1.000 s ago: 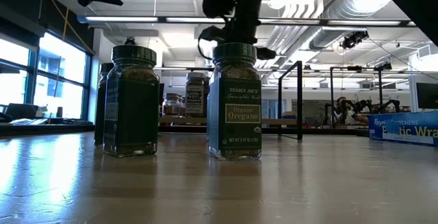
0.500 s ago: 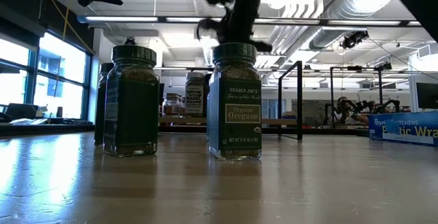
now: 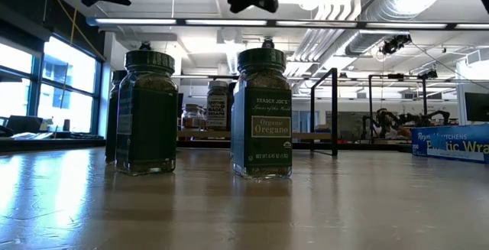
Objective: Shelf spices
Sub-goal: Put the top right green seasoning bottle on the shelf
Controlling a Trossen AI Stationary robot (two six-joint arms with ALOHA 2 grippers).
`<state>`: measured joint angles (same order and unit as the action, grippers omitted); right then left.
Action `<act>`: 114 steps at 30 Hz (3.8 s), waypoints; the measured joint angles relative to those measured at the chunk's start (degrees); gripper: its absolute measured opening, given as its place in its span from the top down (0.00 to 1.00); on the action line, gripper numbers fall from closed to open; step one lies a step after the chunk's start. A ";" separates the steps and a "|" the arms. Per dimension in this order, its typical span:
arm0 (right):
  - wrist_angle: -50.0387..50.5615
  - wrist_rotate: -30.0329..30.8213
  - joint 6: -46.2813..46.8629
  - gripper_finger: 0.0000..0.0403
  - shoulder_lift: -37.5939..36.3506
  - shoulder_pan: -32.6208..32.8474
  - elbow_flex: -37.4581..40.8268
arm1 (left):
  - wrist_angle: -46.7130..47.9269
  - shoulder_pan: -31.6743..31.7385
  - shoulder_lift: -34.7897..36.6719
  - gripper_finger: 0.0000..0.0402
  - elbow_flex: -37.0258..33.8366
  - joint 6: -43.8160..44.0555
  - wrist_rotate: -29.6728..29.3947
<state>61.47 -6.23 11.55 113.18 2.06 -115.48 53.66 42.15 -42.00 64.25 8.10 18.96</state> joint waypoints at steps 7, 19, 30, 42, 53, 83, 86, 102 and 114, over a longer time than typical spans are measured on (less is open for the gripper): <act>0.94 -2.44 -10.82 0.60 2.60 -1.88 0.04 | 2.14 0.00 -0.04 0.30 0.00 0.19 -0.05; 5.76 -1.37 -21.15 0.16 9.55 -6.55 0.04 | 2.48 0.00 -0.09 0.30 0.00 0.83 -0.81; 7.72 1.50 -25.56 0.24 14.82 -4.59 0.07 | 2.44 0.02 -0.09 0.30 0.00 0.86 -0.96; 10.43 -0.89 -15.02 0.53 13.75 -5.18 -1.22 | 2.46 0.02 -0.09 0.30 0.00 0.83 -0.98; 26.16 8.16 -9.57 0.53 5.70 -17.69 -16.85 | 1.69 0.02 -0.11 0.30 0.00 0.78 -1.07; 11.17 2.44 -31.20 0.53 17.06 -40.54 -13.00 | -4.53 0.02 -4.72 0.30 0.00 4.38 -7.61; 10.58 1.66 -34.25 0.53 17.16 -40.54 -13.00 | -5.69 0.00 -4.72 0.30 0.02 5.05 -7.58; 6.06 1.25 -48.33 0.44 17.35 -40.55 -13.00 | -7.40 0.02 -5.05 0.30 0.00 6.53 -7.92; 6.38 1.25 -51.02 0.44 17.27 -40.63 -13.38 | -7.41 0.02 -5.07 0.30 0.00 6.79 -7.89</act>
<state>67.85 -4.97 -39.47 130.44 -38.57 -128.86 46.25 42.17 -47.07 64.25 14.90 11.07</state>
